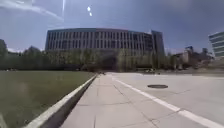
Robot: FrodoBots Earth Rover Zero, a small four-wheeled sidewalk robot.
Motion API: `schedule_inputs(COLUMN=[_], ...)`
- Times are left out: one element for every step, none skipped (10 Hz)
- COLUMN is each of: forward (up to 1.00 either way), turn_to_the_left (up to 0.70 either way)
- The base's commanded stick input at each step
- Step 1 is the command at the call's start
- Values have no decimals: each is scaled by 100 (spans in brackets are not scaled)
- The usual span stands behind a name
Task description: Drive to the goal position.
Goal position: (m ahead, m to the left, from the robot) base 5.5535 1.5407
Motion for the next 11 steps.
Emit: schedule_inputs(forward=[70, 70, 70, 70, 70, 70, 70, 70, 70, 70, 70], turn_to_the_left=[-1, -1, -1, -1, -1, -1, -1, -1, -1, -1, -1])
